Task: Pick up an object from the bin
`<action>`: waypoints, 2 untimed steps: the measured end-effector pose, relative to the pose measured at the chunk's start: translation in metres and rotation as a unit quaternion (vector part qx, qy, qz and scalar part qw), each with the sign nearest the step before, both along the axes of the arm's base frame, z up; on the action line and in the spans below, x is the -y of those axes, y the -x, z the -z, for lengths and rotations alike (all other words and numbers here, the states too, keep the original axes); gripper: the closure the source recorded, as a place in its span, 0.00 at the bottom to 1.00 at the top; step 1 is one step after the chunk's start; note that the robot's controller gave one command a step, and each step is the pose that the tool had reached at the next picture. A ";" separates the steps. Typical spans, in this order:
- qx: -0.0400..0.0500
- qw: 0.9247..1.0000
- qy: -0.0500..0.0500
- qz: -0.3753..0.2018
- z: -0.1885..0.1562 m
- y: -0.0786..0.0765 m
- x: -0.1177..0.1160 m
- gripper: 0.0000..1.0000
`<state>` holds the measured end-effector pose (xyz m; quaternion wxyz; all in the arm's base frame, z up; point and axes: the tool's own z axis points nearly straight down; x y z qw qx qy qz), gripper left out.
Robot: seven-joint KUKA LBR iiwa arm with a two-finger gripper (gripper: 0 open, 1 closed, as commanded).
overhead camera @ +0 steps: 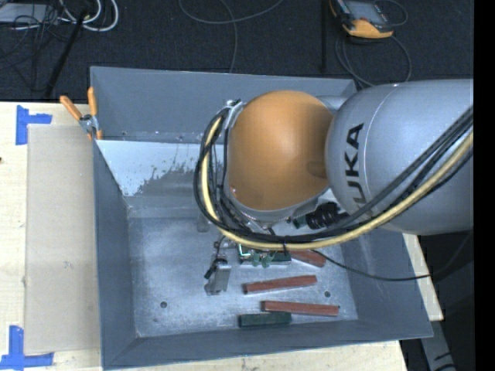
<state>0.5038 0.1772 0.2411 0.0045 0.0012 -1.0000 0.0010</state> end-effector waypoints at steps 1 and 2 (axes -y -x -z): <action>0.000 0.999 0.000 -0.041 0.146 0.010 0.049 0.00; 0.004 1.000 0.000 -0.031 0.173 -0.023 0.108 0.00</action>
Offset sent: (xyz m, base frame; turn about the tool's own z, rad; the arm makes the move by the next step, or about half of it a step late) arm -0.0072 -0.0472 -0.1404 -0.0831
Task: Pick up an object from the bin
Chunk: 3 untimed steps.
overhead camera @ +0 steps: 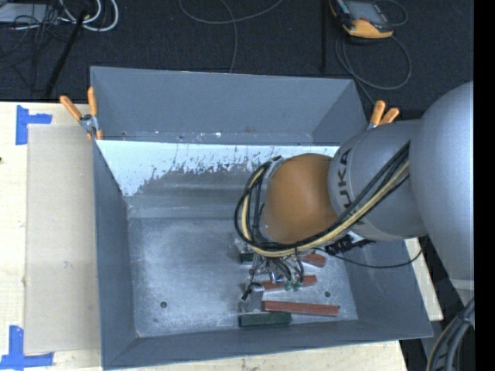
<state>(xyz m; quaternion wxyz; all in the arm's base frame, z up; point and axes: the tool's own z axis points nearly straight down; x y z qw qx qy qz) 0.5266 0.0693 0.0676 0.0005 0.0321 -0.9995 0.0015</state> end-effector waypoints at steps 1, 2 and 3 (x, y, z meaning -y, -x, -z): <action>0.002 0.996 -0.001 -0.091 -0.049 -0.031 0.058 0.00; -0.003 0.992 -0.001 -0.128 -0.001 -0.053 0.036 0.00; 0.000 0.992 -0.002 -0.125 -0.003 -0.053 0.036 1.00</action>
Offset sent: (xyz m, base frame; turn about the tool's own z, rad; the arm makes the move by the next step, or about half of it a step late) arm 0.0295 -0.0554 0.0479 -0.1860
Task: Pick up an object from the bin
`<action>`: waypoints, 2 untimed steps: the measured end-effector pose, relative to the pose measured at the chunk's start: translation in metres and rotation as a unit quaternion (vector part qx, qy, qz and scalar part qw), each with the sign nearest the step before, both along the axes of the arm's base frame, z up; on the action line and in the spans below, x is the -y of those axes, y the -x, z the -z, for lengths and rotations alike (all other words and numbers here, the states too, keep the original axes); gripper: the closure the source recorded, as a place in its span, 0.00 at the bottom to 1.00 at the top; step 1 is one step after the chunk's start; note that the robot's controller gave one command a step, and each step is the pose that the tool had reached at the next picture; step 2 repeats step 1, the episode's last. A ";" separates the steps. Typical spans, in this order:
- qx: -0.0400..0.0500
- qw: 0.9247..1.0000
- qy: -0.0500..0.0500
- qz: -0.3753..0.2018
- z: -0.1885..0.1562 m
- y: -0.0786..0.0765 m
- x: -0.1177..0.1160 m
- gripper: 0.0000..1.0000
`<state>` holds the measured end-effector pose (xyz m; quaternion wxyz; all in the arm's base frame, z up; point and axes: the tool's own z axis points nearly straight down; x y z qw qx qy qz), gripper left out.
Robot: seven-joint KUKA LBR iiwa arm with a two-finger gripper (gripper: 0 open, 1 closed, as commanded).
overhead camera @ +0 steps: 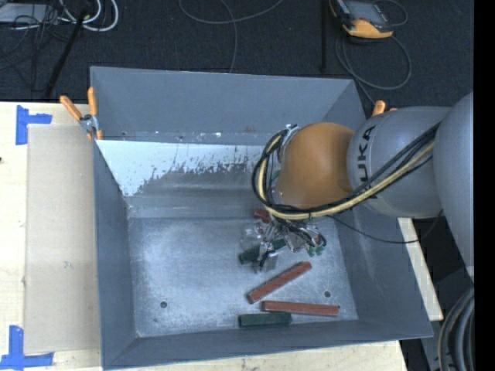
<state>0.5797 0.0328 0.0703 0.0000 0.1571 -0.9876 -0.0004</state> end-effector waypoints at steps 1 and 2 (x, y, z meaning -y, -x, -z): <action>0.004 0.988 0.001 -0.152 -0.244 0.091 0.035 1.00; 0.004 0.988 0.001 -0.152 -0.244 0.091 0.035 1.00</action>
Offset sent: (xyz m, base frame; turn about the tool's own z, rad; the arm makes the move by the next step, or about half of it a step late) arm -0.0913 -0.0352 0.2408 -0.3078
